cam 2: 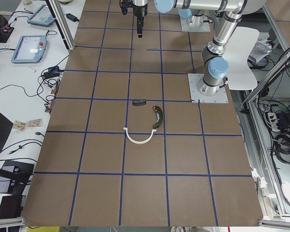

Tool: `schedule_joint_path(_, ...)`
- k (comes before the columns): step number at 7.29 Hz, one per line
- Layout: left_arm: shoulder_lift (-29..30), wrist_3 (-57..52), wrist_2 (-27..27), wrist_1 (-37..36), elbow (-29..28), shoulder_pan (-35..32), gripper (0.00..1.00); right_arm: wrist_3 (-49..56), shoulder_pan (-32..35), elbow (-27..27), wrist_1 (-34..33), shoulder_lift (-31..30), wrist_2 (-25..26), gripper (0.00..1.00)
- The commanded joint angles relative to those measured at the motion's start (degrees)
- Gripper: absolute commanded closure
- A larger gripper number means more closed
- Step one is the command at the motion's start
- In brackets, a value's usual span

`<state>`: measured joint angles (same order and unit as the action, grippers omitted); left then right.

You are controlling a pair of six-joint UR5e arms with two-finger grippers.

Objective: Place bearing gear from tray to pile

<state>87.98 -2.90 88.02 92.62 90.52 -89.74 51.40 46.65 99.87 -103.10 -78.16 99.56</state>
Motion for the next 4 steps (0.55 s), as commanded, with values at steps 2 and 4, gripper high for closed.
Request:
schedule_joint_path(2,0.00,0.00,0.04,0.02,0.01,0.00,0.00,-34.32,22.79,0.59,10.81,-8.31,-0.59,1.00)
schedule_joint_path(4,0.00,0.00,0.04,-0.07,-0.08,0.00,0.00,-55.57,37.13,-0.89,9.85,-7.98,-6.77,1.00)
